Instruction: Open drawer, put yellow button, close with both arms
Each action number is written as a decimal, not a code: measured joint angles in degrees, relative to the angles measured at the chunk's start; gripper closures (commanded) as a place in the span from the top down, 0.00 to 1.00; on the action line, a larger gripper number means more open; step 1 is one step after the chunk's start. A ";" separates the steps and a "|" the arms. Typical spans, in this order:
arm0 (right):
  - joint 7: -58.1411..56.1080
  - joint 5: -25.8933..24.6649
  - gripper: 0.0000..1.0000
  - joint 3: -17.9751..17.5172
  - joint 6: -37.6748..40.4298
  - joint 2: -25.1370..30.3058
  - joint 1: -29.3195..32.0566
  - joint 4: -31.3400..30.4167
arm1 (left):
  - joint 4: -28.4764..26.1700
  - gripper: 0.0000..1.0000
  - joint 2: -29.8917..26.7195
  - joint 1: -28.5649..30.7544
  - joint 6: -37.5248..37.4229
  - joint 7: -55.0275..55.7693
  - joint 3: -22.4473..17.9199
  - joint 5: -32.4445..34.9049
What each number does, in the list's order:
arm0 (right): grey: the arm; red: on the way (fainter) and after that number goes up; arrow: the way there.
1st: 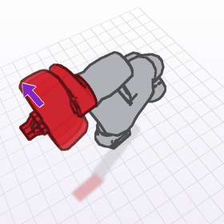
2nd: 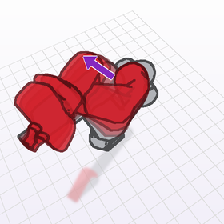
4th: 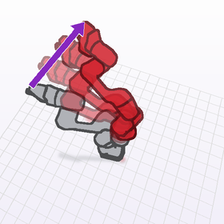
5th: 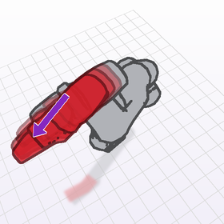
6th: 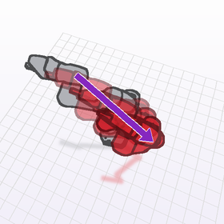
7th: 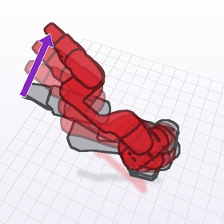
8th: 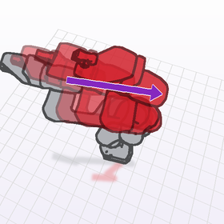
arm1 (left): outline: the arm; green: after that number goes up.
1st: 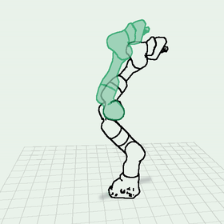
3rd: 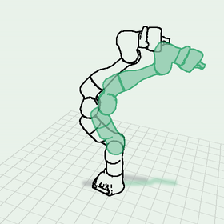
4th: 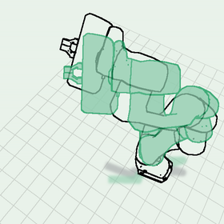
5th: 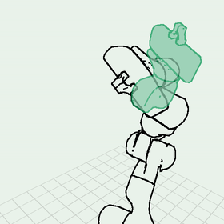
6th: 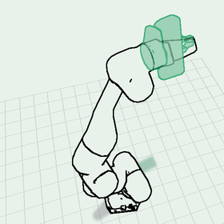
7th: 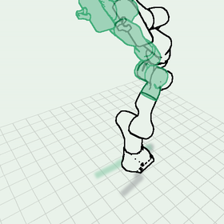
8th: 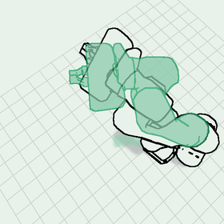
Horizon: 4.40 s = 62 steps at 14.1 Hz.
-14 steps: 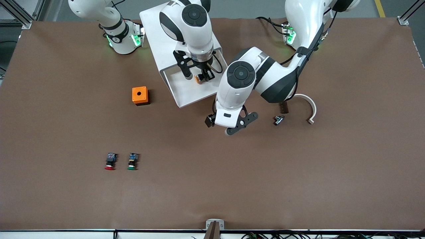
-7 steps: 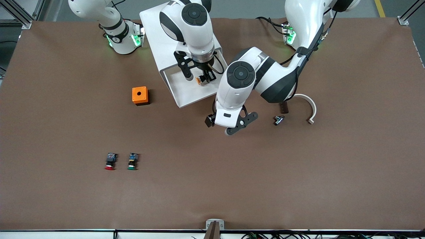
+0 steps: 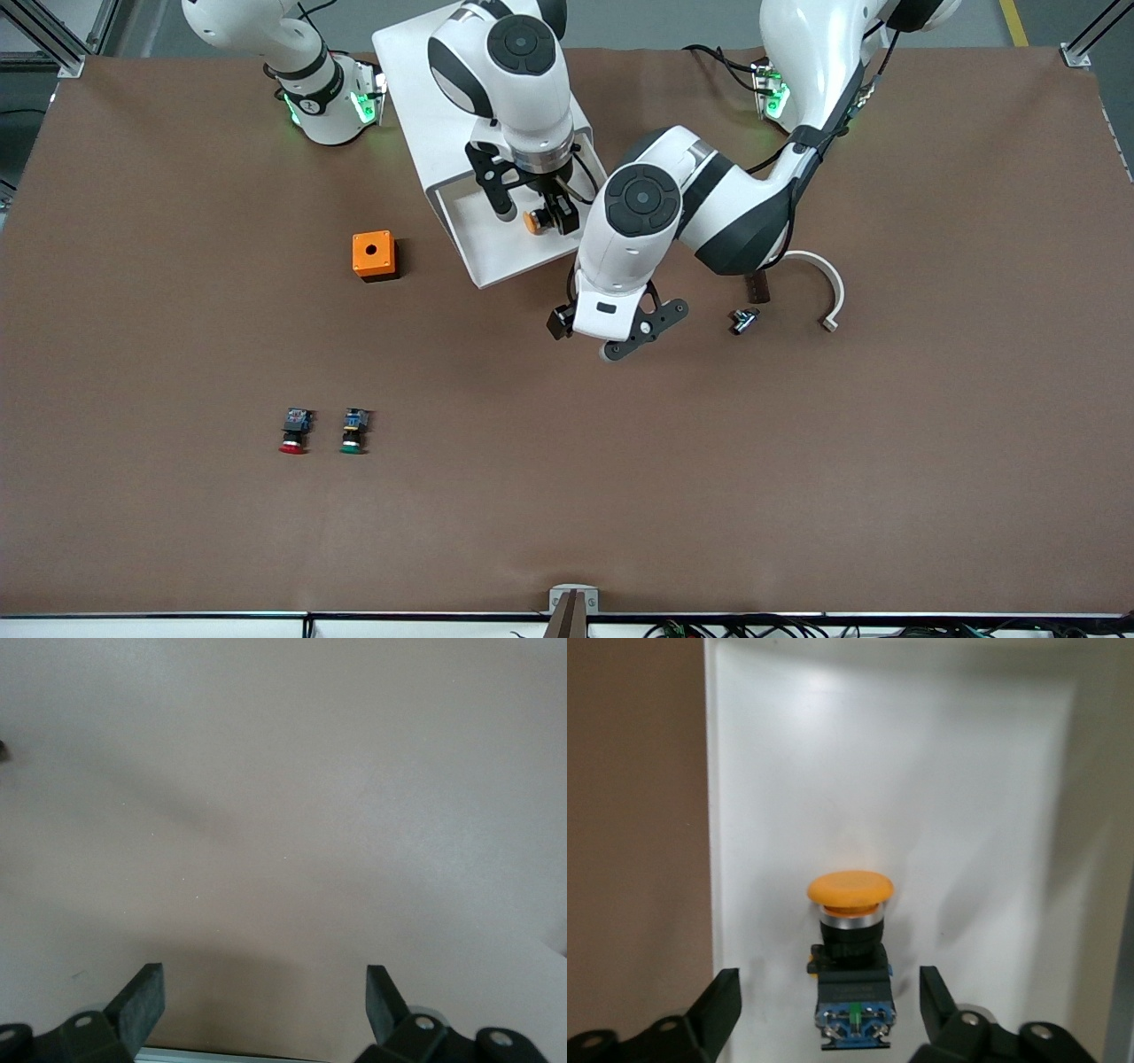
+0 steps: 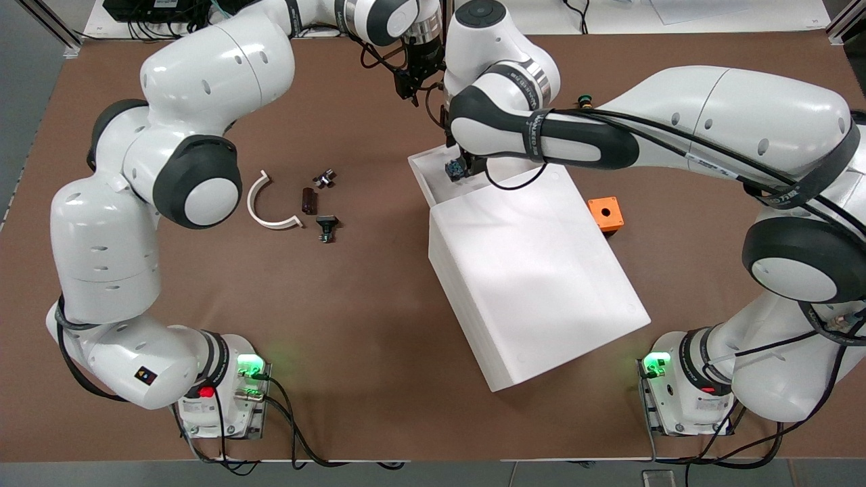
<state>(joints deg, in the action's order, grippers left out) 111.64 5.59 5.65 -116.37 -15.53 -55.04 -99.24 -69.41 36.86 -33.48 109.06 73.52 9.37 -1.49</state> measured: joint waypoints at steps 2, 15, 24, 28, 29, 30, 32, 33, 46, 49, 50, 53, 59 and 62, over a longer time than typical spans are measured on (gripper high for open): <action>-3.69 -0.05 1.00 0.29 0.15 0.01 1.56 1.37 | -0.03 1.00 0.00 0.00 0.00 0.00 0.00 0.00; -86.15 -0.16 1.00 1.38 25.60 1.69 36.66 15.55 | -4.36 1.00 0.01 -4.99 0.00 0.36 0.50 0.00; -106.53 -3.71 1.00 1.58 28.01 3.22 46.77 17.81 | -4.51 1.00 0.01 -9.37 -2.27 1.79 1.17 0.02; -106.95 -4.01 1.00 2.35 28.93 3.27 48.52 18.15 | -4.70 1.00 0.01 -9.91 -3.14 2.08 3.62 -0.10; -108.21 -4.02 1.00 2.43 29.11 3.27 49.13 18.15 | -4.78 1.00 0.01 -10.01 -3.16 2.22 3.99 -0.49; -110.16 -4.06 1.00 2.48 29.17 3.27 49.80 18.15 | -4.88 1.00 0.01 -10.12 -3.19 2.23 4.18 -1.16; -113.51 -4.12 1.00 2.59 29.21 3.27 51.75 18.15 | -5.24 1.00 0.01 -10.58 -3.29 2.23 4.32 -3.22; -114.85 -4.13 1.00 2.61 29.22 3.27 52.93 18.16 | -5.44 1.00 0.01 -10.93 -3.29 2.23 4.33 -4.19; -117.82 -4.11 1.00 2.51 30.75 3.25 55.25 20.29 | -7.81 1.00 0.03 -11.60 -3.53 2.23 4.29 -16.55; -117.81 -4.11 1.00 2.63 32.28 3.32 55.44 20.28 | -7.86 1.00 0.03 -11.41 -3.36 2.20 4.25 -16.94; -117.81 -4.11 1.00 2.69 32.41 3.50 55.65 20.17 | -7.67 1.00 0.01 -11.29 -3.20 2.18 4.21 -16.97; -117.82 -4.09 1.00 2.80 32.34 5.28 56.14 18.90 | -6.93 1.00 -0.71 -9.68 -2.86 1.44 3.75 -16.82; -117.88 -4.07 1.00 2.01 29.81 10.72 56.04 13.84 | -6.52 1.00 -8.17 1.29 -4.58 -15.05 3.48 -14.55; -117.96 -4.05 1.00 1.70 29.86 12.65 55.95 12.81 | -6.43 1.00 -14.68 8.25 -14.27 -23.76 3.48 -11.27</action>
<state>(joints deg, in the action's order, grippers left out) -6.31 1.54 7.35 -86.51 -2.88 0.91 -86.42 -75.85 22.18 -25.23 94.80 49.76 12.84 -12.76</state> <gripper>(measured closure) 0.000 0.000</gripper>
